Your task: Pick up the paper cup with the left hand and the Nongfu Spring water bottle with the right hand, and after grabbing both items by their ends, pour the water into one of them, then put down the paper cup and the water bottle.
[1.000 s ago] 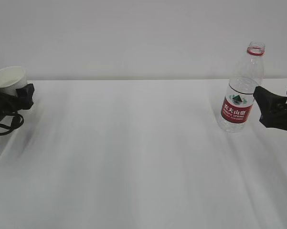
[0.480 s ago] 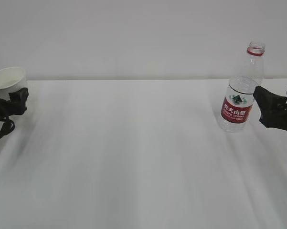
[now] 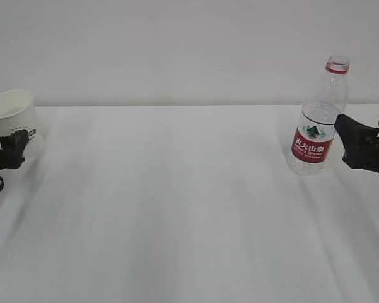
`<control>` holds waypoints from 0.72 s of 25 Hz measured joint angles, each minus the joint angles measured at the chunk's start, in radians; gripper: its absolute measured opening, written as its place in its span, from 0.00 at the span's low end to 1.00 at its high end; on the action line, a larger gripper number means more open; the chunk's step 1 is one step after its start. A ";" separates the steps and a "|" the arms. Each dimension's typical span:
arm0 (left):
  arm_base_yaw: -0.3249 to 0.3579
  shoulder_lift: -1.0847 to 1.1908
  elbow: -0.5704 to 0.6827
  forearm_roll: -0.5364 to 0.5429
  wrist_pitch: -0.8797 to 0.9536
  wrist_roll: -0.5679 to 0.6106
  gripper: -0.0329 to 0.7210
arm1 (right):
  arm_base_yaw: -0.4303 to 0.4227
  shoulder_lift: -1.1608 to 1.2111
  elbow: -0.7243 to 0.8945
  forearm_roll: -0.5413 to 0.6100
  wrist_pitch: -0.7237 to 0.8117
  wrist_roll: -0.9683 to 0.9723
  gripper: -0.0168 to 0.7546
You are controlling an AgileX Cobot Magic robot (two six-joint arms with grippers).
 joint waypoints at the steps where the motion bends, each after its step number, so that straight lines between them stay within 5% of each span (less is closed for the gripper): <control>1: 0.000 -0.014 0.016 0.000 0.000 0.000 0.91 | 0.000 0.000 0.000 0.000 0.000 0.000 0.79; 18: 0.000 -0.370 0.254 0.000 0.000 0.000 0.87 | 0.000 0.000 0.125 0.000 -0.063 0.002 0.79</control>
